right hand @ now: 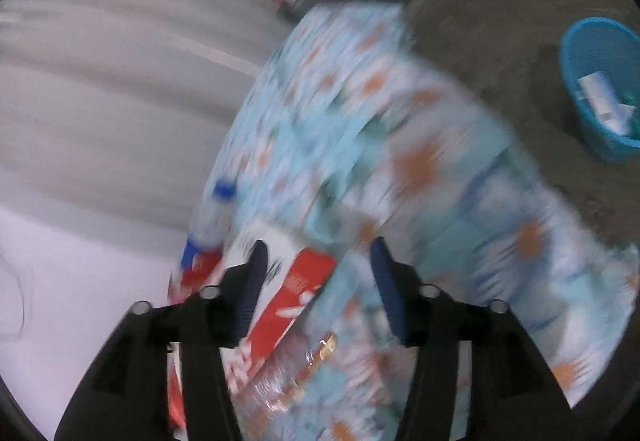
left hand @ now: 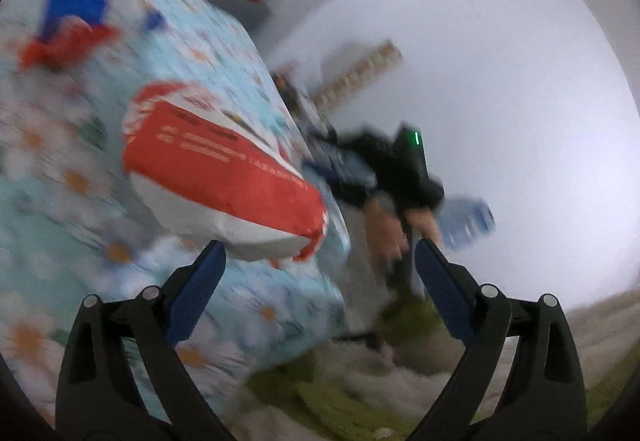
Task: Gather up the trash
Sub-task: 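Grasp the edge of the red-and-white snack bag with the right gripper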
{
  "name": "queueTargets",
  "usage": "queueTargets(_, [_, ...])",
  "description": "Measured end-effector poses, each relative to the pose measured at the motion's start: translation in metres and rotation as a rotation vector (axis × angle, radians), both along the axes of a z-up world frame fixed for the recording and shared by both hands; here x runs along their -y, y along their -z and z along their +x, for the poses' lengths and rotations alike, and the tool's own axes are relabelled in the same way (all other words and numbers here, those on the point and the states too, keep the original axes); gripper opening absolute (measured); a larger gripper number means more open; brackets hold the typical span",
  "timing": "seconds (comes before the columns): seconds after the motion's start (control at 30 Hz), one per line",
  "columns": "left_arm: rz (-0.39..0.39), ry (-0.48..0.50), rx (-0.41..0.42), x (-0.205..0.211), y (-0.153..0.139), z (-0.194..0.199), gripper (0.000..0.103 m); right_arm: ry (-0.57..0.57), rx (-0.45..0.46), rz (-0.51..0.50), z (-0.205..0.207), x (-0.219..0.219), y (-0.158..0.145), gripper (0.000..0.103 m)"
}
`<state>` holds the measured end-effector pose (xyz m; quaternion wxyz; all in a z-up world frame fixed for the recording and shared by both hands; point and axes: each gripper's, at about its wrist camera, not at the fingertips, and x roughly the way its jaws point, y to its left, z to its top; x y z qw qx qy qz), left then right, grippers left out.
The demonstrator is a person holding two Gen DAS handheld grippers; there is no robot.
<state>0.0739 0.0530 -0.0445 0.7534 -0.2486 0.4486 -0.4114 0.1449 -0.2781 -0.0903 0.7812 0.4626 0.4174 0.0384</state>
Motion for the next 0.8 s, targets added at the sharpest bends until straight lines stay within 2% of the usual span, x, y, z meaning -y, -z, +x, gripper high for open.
queueTargets(0.1, [0.045, 0.030, -0.001, 0.011, 0.005, -0.005, 0.091, 0.041, -0.009, 0.029, -0.010, 0.017, -0.001, 0.054])
queueTargets(0.17, [0.056, 0.015, 0.004, 0.005, 0.007, -0.005, 0.091, 0.019, -0.002, 0.035, -0.019, 0.018, -0.004, 0.054])
queueTargets(0.3, [0.072, -0.026, 0.016, -0.014, 0.008, 0.000, 0.091, -0.083, -0.028, 0.052, -0.033, -0.002, -0.004, 0.054])
queueTargets(0.53, [0.121, -0.081, 0.012, -0.040, 0.008, 0.011, 0.091, -0.227, -0.068, 0.188, -0.049, -0.048, 0.015, 0.054])
queueTargets(0.63, [0.137, -0.134, 0.026, -0.049, 0.006, 0.018, 0.091, -0.245, -0.071, 0.156, -0.049, -0.052, 0.015, 0.054])
queueTargets(0.8, [0.183, -0.195, 0.055, -0.053, 0.003, 0.030, 0.091, -0.222, -0.099, 0.115, -0.052, -0.045, 0.012, 0.047])
